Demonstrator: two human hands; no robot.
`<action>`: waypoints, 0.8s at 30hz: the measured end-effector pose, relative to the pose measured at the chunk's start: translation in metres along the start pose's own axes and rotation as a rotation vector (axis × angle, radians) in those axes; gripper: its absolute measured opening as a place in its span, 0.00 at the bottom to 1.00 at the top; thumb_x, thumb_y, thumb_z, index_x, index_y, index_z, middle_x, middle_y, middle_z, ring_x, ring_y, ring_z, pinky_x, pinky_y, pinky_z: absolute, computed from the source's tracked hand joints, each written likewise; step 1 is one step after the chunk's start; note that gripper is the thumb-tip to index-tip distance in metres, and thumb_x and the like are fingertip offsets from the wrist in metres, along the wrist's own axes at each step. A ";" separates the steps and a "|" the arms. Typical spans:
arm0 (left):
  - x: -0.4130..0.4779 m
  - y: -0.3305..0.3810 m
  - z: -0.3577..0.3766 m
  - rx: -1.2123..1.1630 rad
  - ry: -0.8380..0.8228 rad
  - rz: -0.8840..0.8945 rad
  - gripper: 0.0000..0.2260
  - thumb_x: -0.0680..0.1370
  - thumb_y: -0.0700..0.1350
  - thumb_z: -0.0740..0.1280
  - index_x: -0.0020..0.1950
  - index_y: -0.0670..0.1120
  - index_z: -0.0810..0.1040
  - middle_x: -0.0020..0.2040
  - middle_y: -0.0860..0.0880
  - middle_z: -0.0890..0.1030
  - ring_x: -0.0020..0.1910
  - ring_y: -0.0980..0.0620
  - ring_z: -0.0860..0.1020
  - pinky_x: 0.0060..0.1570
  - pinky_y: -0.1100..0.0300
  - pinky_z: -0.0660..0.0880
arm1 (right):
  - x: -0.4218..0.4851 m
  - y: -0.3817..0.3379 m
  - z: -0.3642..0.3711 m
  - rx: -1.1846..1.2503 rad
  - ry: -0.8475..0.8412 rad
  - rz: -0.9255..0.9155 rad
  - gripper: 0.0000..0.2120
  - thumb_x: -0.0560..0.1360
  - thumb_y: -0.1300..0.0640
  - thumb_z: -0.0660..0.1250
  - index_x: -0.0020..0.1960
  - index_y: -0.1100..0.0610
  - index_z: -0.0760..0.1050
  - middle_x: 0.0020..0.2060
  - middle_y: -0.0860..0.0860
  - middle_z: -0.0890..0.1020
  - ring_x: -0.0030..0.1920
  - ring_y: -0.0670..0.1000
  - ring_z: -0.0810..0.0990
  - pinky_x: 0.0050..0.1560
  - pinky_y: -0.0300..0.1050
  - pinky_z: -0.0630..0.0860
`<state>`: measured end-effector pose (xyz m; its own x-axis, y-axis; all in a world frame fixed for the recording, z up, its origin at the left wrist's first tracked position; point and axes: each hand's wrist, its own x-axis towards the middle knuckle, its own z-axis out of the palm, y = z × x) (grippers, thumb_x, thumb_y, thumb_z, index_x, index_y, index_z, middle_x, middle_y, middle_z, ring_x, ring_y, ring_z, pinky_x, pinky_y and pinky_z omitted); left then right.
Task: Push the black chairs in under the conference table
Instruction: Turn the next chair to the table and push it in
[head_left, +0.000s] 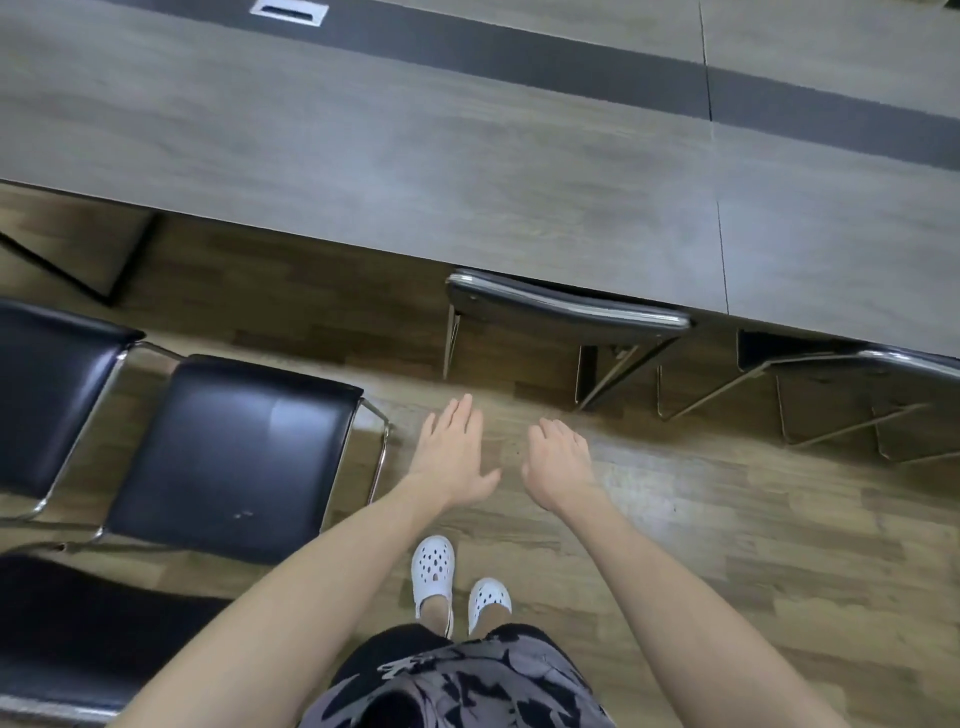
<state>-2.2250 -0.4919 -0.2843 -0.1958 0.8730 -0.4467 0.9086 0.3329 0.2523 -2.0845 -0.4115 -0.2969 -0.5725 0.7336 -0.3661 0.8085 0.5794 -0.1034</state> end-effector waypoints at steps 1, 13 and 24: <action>-0.005 0.001 0.004 -0.008 -0.014 -0.004 0.40 0.76 0.62 0.61 0.79 0.42 0.51 0.81 0.44 0.45 0.79 0.46 0.46 0.76 0.47 0.47 | -0.004 -0.001 0.002 -0.004 -0.014 -0.014 0.13 0.77 0.57 0.57 0.60 0.57 0.71 0.62 0.54 0.74 0.65 0.56 0.68 0.65 0.50 0.63; -0.083 0.011 0.052 -0.146 0.040 -0.178 0.37 0.76 0.62 0.61 0.76 0.40 0.58 0.78 0.42 0.60 0.76 0.44 0.59 0.73 0.51 0.58 | -0.062 -0.012 0.037 -0.146 -0.121 -0.264 0.15 0.75 0.59 0.59 0.62 0.57 0.70 0.63 0.54 0.73 0.66 0.56 0.67 0.66 0.51 0.62; -0.164 -0.020 0.078 -0.248 0.133 -0.363 0.29 0.76 0.60 0.63 0.69 0.41 0.66 0.69 0.44 0.70 0.69 0.44 0.68 0.67 0.53 0.66 | -0.090 -0.081 0.056 -0.267 -0.149 -0.510 0.16 0.78 0.50 0.60 0.61 0.58 0.69 0.61 0.55 0.74 0.65 0.56 0.68 0.63 0.51 0.62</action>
<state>-2.1825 -0.6690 -0.2829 -0.5456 0.7165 -0.4347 0.6593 0.6872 0.3050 -2.0907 -0.5438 -0.3075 -0.8388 0.2927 -0.4591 0.3633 0.9289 -0.0715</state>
